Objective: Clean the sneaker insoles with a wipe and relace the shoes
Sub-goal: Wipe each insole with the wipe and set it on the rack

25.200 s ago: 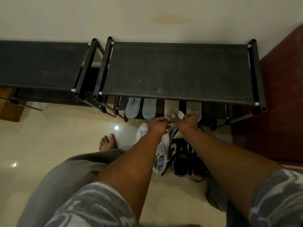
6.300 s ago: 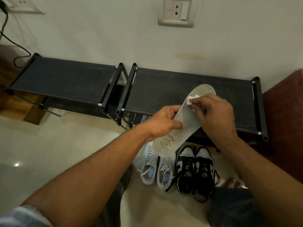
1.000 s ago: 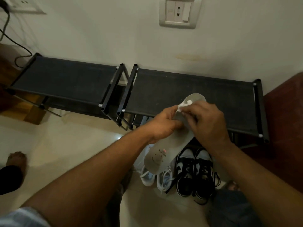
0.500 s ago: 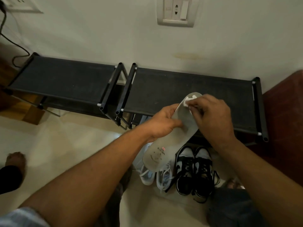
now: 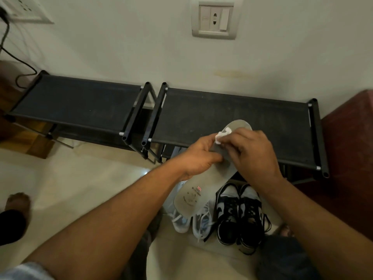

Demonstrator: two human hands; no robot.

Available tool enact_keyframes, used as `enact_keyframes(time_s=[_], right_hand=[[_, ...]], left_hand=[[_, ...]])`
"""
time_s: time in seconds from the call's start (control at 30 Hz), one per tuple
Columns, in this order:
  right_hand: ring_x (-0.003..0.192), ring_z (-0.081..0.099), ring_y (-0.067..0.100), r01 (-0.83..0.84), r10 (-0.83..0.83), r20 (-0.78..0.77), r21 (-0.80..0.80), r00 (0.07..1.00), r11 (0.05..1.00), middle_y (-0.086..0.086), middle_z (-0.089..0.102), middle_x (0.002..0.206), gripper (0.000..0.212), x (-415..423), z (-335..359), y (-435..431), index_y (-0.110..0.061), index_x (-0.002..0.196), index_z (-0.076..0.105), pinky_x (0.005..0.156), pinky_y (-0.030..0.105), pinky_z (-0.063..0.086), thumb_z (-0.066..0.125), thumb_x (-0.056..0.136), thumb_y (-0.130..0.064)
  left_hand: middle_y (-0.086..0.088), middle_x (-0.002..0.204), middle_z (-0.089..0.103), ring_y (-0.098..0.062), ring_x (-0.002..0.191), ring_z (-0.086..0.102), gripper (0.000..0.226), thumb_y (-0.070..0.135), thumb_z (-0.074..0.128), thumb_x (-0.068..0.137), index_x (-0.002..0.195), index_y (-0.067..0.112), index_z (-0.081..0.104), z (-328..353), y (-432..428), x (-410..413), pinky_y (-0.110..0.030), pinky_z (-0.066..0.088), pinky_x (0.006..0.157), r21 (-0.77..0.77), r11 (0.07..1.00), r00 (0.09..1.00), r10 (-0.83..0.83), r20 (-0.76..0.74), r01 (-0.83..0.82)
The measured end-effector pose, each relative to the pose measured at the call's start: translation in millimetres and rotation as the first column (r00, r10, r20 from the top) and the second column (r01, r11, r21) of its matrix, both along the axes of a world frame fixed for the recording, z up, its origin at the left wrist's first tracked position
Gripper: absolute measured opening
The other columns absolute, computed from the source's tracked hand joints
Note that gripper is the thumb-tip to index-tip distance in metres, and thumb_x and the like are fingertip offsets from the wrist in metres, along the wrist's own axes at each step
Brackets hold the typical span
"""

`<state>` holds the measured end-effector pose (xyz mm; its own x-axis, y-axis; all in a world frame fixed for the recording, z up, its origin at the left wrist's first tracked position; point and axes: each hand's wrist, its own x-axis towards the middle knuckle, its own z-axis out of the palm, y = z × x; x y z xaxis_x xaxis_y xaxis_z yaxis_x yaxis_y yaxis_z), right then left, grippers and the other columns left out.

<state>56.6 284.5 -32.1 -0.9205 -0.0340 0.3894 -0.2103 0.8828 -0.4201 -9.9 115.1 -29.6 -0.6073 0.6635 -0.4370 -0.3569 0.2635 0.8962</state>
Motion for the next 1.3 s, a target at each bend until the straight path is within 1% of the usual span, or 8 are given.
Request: enact_keyframes(time_s=[0.13, 0.27, 0.43, 0.57, 0.7, 0.87, 1.0, 1.3], right_hand=[[0.087, 0.07, 0.014, 0.223, -0.227, -0.032, -0.108, 0.973, 0.969, -0.002, 0.074, 0.1, 0.017, -11.9, 7.5, 27.9, -0.021, 0.105, 0.08, 0.079, 0.027, 0.052, 0.078, 0.09, -0.014], [0.093, 0.069, 0.016, 0.019, -0.019, -0.011, 0.015, 1.0, 1.0, -0.005, 0.075, 0.104, 0.021, -0.4, -0.4, 1.3, -0.022, 0.108, 0.079, 0.084, 0.038, 0.05, 0.079, 0.089, -0.014], [0.086, 0.071, 0.015, 0.244, -0.247, -0.026, -0.081, 0.969, 0.966, -0.003, 0.075, 0.098, 0.014, -12.6, 7.1, 31.1, -0.022, 0.104, 0.08, 0.08, 0.035, 0.054, 0.077, 0.091, -0.016], [0.09, 0.071, 0.019, 0.029, -0.029, -0.01, 0.037, 1.0, 0.999, -0.006, 0.075, 0.1, 0.018, -2.4, -0.8, 5.6, -0.023, 0.106, 0.079, 0.081, 0.044, 0.052, 0.078, 0.089, -0.018], [0.086, 0.07, 0.015, 0.238, -0.24, -0.015, -0.075, 0.971, 0.968, -0.004, 0.074, 0.099, 0.014, -13.6, 3.2, 33.9, -0.023, 0.106, 0.079, 0.078, 0.046, 0.057, 0.077, 0.093, -0.021], [0.092, 0.068, 0.014, 0.047, -0.047, 0.009, 0.024, 0.999, 0.999, -0.008, 0.074, 0.102, 0.017, -4.9, -2.2, 12.2, -0.025, 0.107, 0.078, 0.082, 0.037, 0.049, 0.077, 0.091, -0.021], [0.088, 0.07, 0.016, 0.266, -0.267, -0.014, -0.058, 0.964, 0.962, -0.003, 0.074, 0.099, 0.012, -13.0, 4.2, 35.9, -0.023, 0.105, 0.079, 0.081, 0.038, 0.054, 0.076, 0.094, -0.02], [0.091, 0.069, 0.018, 0.255, -0.255, 0.017, -0.032, 0.967, 0.966, -0.003, 0.073, 0.101, 0.015, -10.5, 1.3, 30.8, -0.024, 0.109, 0.078, 0.082, 0.041, 0.053, 0.075, 0.095, -0.022]], left_hand=[[-0.008, 0.101, 0.073, -0.018, 0.088, 0.072, 0.049, -0.012, 0.059, 0.097, 0.139, 0.013, 0.061, 4.9, 2.5, -0.8, -0.033, 0.06, 0.078, -0.011, 0.999, 0.999, -0.032, 0.008, 0.032], [-0.01, 0.11, 0.075, -0.02, 0.099, 0.073, 0.059, -0.014, 0.057, 0.095, 0.144, 0.02, 0.058, 4.3, 1.3, 1.3, -0.036, 0.061, 0.089, -0.007, 1.0, 1.0, -0.001, -0.008, 0.001], [-0.018, 0.123, 0.073, -0.027, 0.105, 0.073, 0.074, -0.012, 0.058, 0.095, 0.152, 0.035, 0.053, 5.9, 3.7, -1.2, -0.044, 0.062, 0.09, -0.001, 0.999, 0.999, -0.034, -0.034, 0.034], [-0.011, 0.119, 0.075, -0.025, 0.106, 0.074, 0.073, -0.012, 0.058, 0.094, 0.15, 0.034, 0.054, 3.8, 1.7, -1.7, -0.049, 0.061, 0.096, -0.015, 1.0, 1.0, 0.012, -0.021, -0.012], [-0.009, 0.119, 0.075, -0.025, 0.106, 0.073, 0.075, -0.009, 0.059, 0.095, 0.151, 0.041, 0.052, 3.5, 3.3, -3.0, -0.045, 0.061, 0.09, -0.026, 0.999, 0.999, -0.029, -0.026, 0.029], [-0.008, 0.115, 0.076, -0.021, 0.103, 0.075, 0.071, -0.011, 0.059, 0.096, 0.148, 0.037, 0.055, 5.0, 2.1, -1.8, -0.041, 0.063, 0.089, -0.027, 1.0, 1.0, 0.0, -0.004, -0.001], [-0.005, 0.117, 0.075, -0.022, 0.105, 0.074, 0.075, -0.01, 0.059, 0.095, 0.151, 0.039, 0.053, 6.2, 4.9, -2.4, -0.042, 0.063, 0.088, -0.039, 0.999, 0.999, -0.033, -0.018, 0.032], [-0.005, 0.121, 0.074, -0.025, 0.112, 0.072, 0.074, -0.008, 0.06, 0.094, 0.149, 0.042, 0.055, 4.4, 3.4, -4.3, -0.047, 0.062, 0.095, -0.06, 0.998, 0.999, 0.0, -0.045, -0.003]])
